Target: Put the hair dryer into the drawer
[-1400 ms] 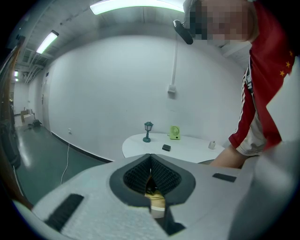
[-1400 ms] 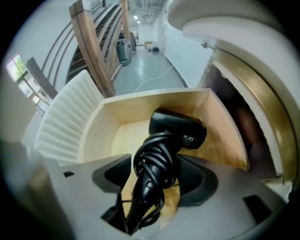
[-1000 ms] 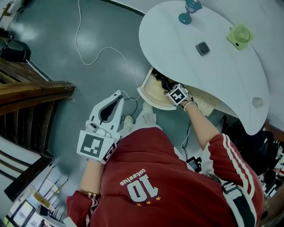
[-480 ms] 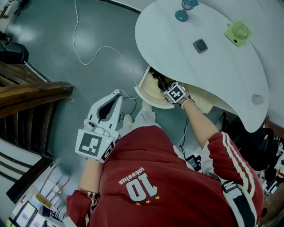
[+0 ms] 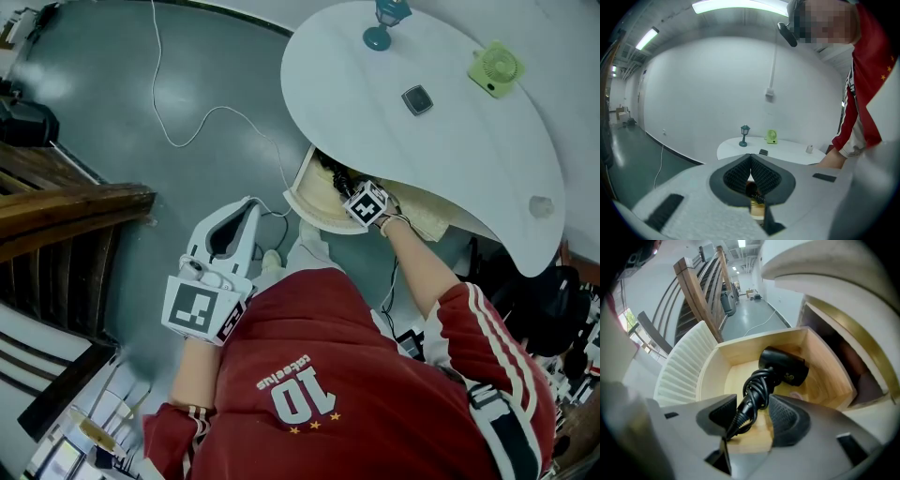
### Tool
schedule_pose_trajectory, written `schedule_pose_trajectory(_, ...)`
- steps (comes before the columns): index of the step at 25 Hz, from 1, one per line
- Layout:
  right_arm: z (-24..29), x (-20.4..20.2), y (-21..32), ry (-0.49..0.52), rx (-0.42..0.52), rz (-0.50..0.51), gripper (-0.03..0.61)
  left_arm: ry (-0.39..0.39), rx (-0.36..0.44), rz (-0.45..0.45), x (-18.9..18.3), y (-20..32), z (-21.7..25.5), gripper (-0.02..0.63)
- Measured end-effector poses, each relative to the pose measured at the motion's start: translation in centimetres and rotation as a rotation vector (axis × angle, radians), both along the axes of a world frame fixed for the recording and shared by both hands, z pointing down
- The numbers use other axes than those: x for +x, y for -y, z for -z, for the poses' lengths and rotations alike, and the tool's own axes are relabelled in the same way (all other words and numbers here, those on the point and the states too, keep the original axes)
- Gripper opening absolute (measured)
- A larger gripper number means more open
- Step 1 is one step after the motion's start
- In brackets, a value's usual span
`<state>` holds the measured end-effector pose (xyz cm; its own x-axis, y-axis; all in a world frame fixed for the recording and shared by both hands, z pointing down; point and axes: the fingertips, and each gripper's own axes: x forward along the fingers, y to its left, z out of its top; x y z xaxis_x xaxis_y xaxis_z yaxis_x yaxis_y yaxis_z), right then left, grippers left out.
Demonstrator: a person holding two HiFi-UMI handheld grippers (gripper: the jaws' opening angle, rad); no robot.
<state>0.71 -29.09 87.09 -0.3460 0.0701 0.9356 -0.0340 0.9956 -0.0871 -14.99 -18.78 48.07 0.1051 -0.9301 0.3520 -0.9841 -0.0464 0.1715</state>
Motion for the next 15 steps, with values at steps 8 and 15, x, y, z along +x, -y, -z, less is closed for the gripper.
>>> schedule_pose_trajectory(8,4.7,0.5,-0.4,0.069,0.055,-0.119,0.219,-0.014,0.066,-0.058,-0.3,-0.9,1.4,0.0)
schedule_pose_trajectory(15,10.1,1.5,-1.8,0.174,0.068,-0.371,0.218,-0.006,0.127,-0.118,-1.4,-2.4,3.1,0.0)
